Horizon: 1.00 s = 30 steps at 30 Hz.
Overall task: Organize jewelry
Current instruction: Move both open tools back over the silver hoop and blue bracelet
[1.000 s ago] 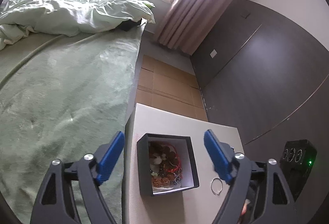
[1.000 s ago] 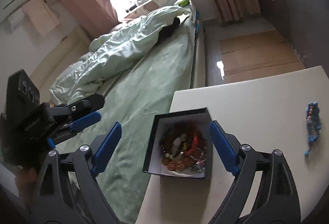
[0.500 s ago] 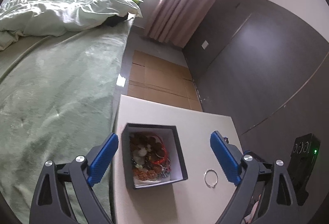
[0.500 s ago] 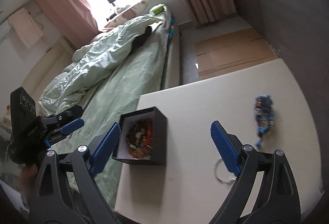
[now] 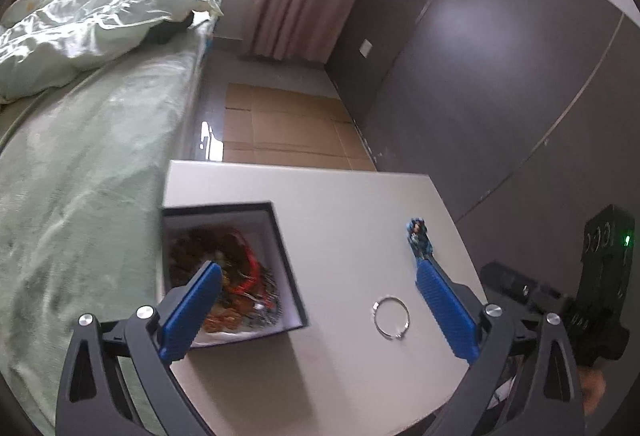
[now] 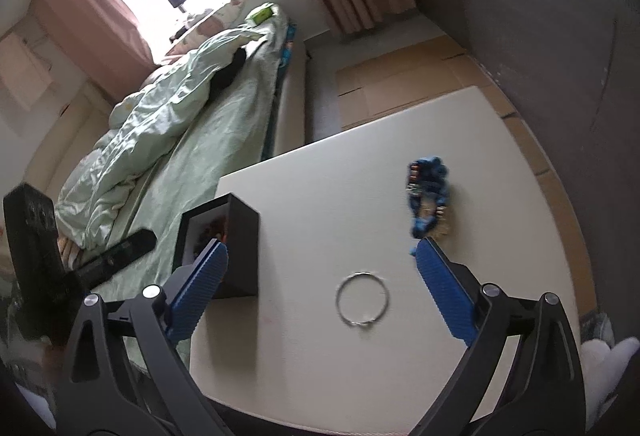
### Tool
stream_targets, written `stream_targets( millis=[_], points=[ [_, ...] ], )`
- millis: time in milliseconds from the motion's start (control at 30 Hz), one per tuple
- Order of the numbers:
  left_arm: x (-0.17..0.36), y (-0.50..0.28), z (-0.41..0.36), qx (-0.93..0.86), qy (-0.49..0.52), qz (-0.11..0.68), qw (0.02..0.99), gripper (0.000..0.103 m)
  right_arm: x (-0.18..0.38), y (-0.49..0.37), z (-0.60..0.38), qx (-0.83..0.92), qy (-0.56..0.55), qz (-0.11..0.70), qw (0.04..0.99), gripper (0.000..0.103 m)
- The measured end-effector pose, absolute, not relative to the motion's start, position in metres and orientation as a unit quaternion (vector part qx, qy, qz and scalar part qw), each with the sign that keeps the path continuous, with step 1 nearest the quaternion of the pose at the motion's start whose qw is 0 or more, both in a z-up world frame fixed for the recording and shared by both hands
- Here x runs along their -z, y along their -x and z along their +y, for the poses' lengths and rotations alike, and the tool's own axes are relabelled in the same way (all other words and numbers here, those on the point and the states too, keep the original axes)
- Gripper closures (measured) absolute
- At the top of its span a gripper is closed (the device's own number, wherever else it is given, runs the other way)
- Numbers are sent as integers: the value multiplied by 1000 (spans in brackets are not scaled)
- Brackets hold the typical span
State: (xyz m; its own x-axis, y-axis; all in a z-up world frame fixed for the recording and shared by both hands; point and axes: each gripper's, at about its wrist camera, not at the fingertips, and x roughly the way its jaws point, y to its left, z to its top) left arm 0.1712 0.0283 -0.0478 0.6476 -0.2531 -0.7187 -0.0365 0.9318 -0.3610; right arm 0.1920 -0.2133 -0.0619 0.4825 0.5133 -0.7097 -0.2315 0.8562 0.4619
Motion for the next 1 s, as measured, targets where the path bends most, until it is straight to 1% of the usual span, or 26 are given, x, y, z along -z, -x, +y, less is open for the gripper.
stream_targets(
  millis=[133, 267, 567, 633, 700, 933, 1000],
  points=[
    [57, -176, -1, 80, 156, 432, 884, 8, 67, -193, -232, -196, -160, 470, 846, 8],
    [68, -181, -34, 101, 125, 449, 879, 12, 71, -194, -247, -178, -166, 482, 842, 8],
    [104, -192, -88, 123, 72, 481, 865, 17, 75, -199, -277, -138, -177, 500, 837, 8],
    [113, -194, -97, 122, 64, 486, 863, 17, 77, -200, -282, -134, -182, 504, 834, 8],
    [121, -198, -104, 122, 58, 491, 861, 20, 78, -202, -285, -132, -190, 507, 831, 8],
    [146, -206, -124, 111, 27, 501, 858, 23, 77, -208, -294, -131, -206, 506, 827, 8],
    [154, -209, -127, 109, 20, 505, 856, 26, 77, -209, -296, -129, -207, 507, 827, 8]
  ],
)
